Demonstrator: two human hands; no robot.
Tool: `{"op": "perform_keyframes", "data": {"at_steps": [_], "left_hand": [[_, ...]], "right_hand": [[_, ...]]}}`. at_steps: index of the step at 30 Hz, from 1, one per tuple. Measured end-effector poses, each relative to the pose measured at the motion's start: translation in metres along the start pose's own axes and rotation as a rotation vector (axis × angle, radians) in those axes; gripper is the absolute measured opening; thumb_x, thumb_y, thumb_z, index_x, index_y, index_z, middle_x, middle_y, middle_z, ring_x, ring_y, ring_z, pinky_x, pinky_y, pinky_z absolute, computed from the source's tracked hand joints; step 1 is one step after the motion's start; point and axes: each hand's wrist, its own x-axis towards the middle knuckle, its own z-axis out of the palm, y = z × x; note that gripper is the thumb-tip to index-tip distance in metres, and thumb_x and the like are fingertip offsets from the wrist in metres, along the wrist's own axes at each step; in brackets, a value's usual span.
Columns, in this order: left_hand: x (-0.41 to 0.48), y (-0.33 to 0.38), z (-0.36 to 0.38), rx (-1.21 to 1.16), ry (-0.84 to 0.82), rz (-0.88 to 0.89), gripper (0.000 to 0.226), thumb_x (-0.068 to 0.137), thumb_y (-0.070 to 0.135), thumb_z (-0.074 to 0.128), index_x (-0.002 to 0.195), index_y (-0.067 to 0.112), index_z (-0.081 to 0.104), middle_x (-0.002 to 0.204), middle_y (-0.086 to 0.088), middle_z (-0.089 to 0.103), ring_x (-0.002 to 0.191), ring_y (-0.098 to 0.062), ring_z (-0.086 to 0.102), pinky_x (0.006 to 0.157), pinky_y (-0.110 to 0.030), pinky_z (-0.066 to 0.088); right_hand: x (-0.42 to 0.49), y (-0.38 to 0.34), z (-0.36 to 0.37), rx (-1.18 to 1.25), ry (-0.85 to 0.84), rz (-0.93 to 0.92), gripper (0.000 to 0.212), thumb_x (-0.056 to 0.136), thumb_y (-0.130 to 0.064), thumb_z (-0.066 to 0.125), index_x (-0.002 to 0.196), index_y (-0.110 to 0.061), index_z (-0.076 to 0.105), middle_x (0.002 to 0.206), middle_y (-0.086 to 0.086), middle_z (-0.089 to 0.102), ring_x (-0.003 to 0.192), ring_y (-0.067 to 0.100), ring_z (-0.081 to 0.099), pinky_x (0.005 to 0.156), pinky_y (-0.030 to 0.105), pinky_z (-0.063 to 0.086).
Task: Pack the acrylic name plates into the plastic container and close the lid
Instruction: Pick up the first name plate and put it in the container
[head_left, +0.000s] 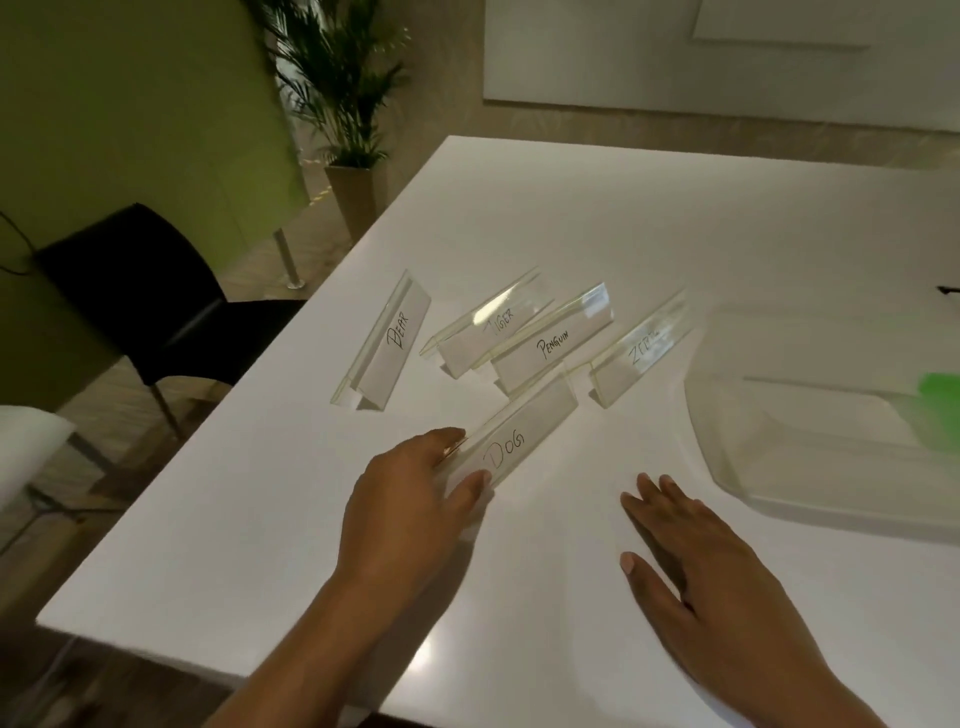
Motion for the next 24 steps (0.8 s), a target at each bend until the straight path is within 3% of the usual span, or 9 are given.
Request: {"op": "perform_keyframes", "data": {"at_steps": [4,8,10,12,14,16,18,22,24], "left_hand": [[0.003,-0.003,-0.004,-0.118,0.007,-0.074,0.052,0.08,0.041,0.077,0.128,0.026,0.065,0.119,0.008,0.071,0.093,-0.002,0.065,0.082,-0.012,0.051],[0.005,-0.01,-0.019,-0.21,-0.045,-0.079,0.048,0.075,0.031,0.084,0.121,0.023,0.07,0.105,0.015,0.072,0.084,0.01,0.064,0.068,0.003,0.045],[0.005,-0.012,-0.032,-0.236,-0.09,-0.057,0.046,0.073,0.031,0.085,0.116,0.023,0.073,0.102,0.017,0.073,0.085,0.01,0.067,0.069,-0.001,0.048],[0.004,-0.015,-0.046,-0.259,-0.15,-0.03,0.045,0.07,0.037,0.085,0.113,0.028,0.075,0.1,0.02,0.075,0.089,0.008,0.068,0.07,-0.007,0.052],[0.004,-0.017,-0.06,-0.297,-0.248,-0.005,0.046,0.064,0.048,0.082,0.109,0.037,0.075,0.099,0.021,0.076,0.093,0.003,0.069,0.072,-0.015,0.057],[0.005,-0.015,-0.072,-0.347,-0.336,0.028,0.044,0.06,0.052,0.08,0.103,0.046,0.075,0.1,0.023,0.075,0.095,-0.001,0.07,0.072,-0.021,0.06],[0.009,-0.012,-0.08,-0.39,-0.395,0.08,0.04,0.062,0.05,0.081,0.101,0.046,0.076,0.102,0.021,0.076,0.096,-0.003,0.071,0.072,-0.023,0.06],[0.017,0.001,-0.086,-0.416,-0.501,0.171,0.039,0.066,0.049,0.082,0.103,0.04,0.077,0.103,0.015,0.077,0.098,-0.011,0.072,0.071,-0.025,0.06],[0.02,0.01,-0.085,-0.442,-0.546,0.202,0.038,0.066,0.046,0.082,0.103,0.04,0.077,0.103,0.015,0.077,0.098,-0.011,0.072,0.07,-0.024,0.06]], "right_hand": [[0.001,0.004,-0.001,0.042,-0.035,-0.02,0.055,0.091,-0.052,0.048,0.144,-0.039,0.038,0.155,-0.023,0.02,0.142,-0.01,0.006,0.113,0.015,0.005],[0.001,0.005,-0.004,0.132,-0.021,-0.033,0.054,0.084,-0.059,0.048,0.136,-0.045,0.044,0.149,-0.031,0.024,0.14,-0.014,0.011,0.113,0.018,0.012],[0.001,0.003,-0.007,0.269,0.038,-0.003,0.051,0.081,-0.053,0.059,0.13,-0.051,0.045,0.141,-0.038,0.036,0.135,-0.016,0.026,0.11,0.016,0.022],[0.002,0.002,-0.011,0.471,0.097,0.057,0.062,0.077,-0.035,0.075,0.129,-0.052,0.043,0.132,-0.042,0.048,0.127,-0.016,0.041,0.101,0.006,0.031],[0.004,0.001,-0.016,0.627,0.098,0.093,0.072,0.072,-0.032,0.079,0.131,-0.048,0.042,0.132,-0.038,0.051,0.123,-0.013,0.048,0.095,0.002,0.035],[0.007,-0.002,-0.024,0.753,0.087,0.101,0.079,0.064,-0.038,0.078,0.134,-0.042,0.043,0.133,-0.031,0.054,0.121,-0.011,0.051,0.094,0.004,0.039],[0.012,-0.004,-0.032,0.947,0.072,0.106,0.085,0.059,-0.029,0.08,0.137,-0.03,0.046,0.132,-0.02,0.06,0.121,-0.003,0.055,0.093,0.011,0.046],[0.019,-0.009,-0.051,1.208,-0.001,0.036,0.075,0.066,0.007,0.081,0.132,-0.011,0.052,0.129,-0.002,0.066,0.114,0.013,0.064,0.081,0.02,0.055],[0.02,-0.01,-0.058,1.203,-0.009,-0.034,0.067,0.065,0.002,0.08,0.127,-0.003,0.057,0.128,-0.004,0.066,0.114,0.012,0.064,0.079,0.018,0.054]]}}
